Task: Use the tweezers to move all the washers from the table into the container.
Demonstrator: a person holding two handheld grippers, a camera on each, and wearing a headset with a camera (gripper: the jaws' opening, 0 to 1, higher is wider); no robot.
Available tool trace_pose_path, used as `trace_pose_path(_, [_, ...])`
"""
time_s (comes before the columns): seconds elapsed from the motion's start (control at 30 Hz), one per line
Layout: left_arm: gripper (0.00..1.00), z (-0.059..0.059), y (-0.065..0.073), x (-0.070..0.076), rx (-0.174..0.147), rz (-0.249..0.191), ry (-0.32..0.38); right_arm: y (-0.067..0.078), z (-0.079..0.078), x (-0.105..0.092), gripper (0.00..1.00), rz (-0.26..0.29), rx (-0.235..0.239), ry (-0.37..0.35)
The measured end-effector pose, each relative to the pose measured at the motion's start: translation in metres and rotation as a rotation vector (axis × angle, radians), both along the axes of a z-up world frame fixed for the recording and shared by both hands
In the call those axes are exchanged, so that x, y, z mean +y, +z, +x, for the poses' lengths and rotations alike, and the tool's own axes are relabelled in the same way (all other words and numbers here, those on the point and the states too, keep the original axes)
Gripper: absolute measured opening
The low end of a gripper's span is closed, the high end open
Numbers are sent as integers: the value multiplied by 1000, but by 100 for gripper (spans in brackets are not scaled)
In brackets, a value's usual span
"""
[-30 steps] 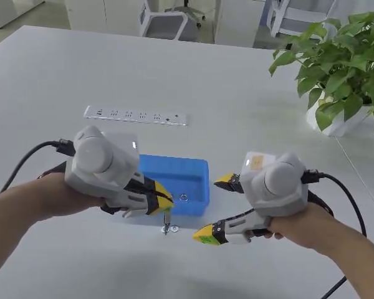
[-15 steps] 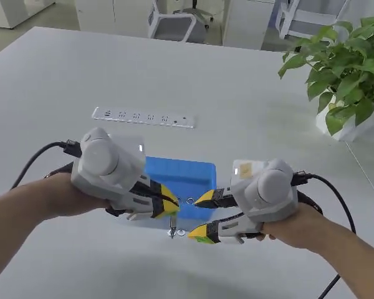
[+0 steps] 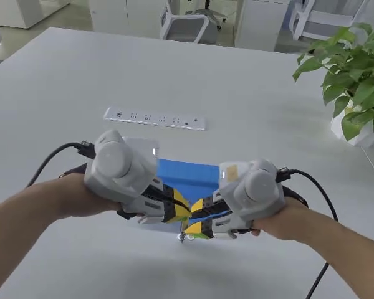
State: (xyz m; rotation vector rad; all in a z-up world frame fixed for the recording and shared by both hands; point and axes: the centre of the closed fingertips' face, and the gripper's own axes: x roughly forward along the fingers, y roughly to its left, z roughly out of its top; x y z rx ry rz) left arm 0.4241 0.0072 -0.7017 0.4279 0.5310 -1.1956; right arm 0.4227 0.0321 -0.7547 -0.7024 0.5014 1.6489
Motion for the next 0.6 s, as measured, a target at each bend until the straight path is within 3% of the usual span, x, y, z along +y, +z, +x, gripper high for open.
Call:
trace_pose_path(0.3, [5, 1, 0, 2, -1, 12, 2, -4, -5, 2, 9, -19, 10, 52])
trace_pose_path(0.6, [5, 2, 0, 1, -12, 18, 7, -4, -5, 1, 7, -33, 13, 44])
